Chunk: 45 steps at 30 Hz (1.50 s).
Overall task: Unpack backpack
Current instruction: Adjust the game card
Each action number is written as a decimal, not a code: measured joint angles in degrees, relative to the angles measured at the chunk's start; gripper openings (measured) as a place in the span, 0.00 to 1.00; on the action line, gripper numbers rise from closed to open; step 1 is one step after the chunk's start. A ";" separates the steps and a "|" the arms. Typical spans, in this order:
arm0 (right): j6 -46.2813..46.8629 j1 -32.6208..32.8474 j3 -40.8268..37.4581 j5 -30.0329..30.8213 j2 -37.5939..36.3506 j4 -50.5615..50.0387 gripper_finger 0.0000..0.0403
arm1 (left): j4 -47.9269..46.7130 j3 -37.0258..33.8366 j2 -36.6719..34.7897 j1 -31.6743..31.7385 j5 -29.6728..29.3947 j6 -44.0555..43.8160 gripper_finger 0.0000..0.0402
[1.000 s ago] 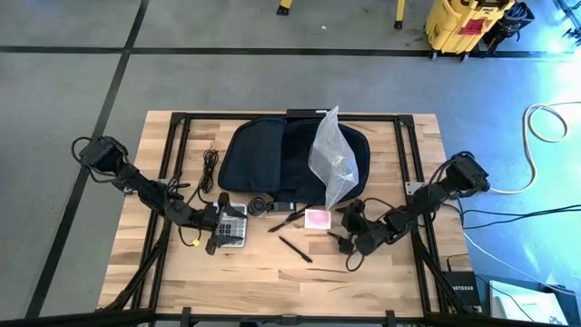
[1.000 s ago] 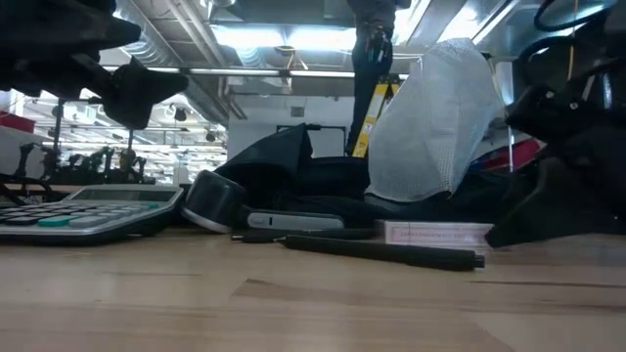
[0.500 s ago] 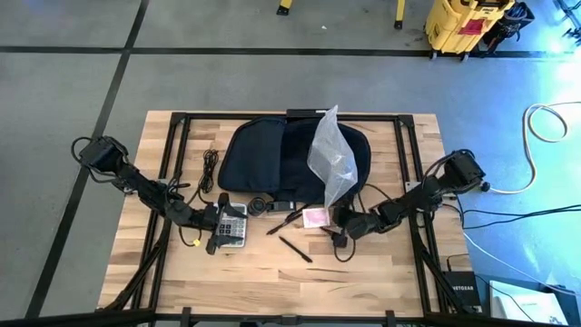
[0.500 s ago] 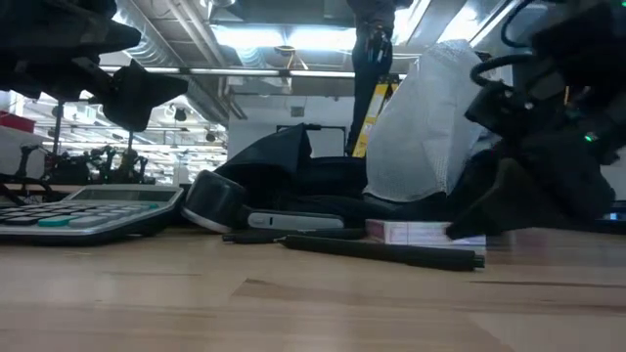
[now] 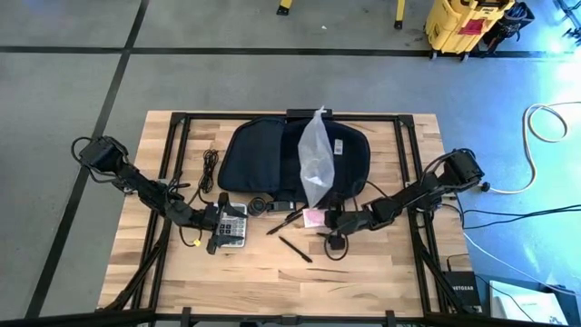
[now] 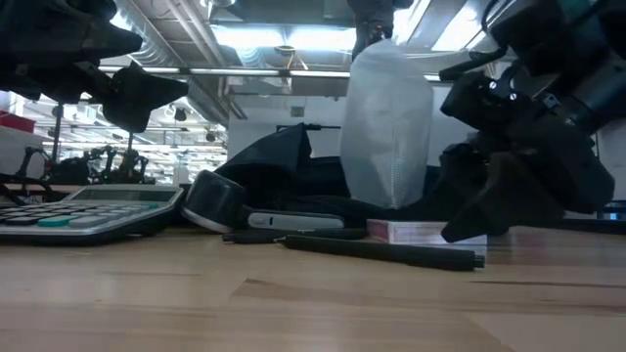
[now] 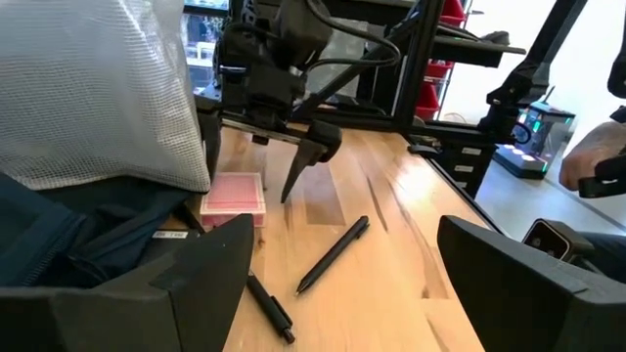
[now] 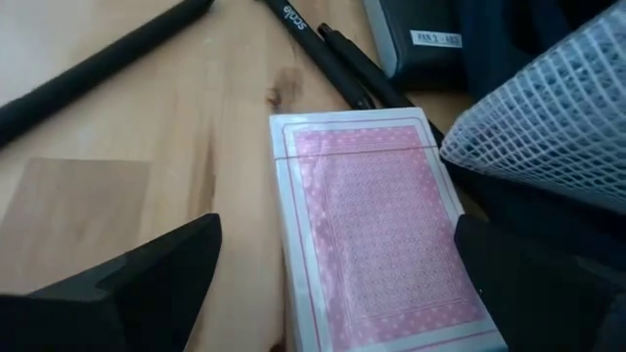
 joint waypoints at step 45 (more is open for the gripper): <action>1.54 1.09 17.06 -14.44 5.33 -23.53 0.74 | -1.40 -0.02 0.00 -0.17 -0.04 0.12 0.77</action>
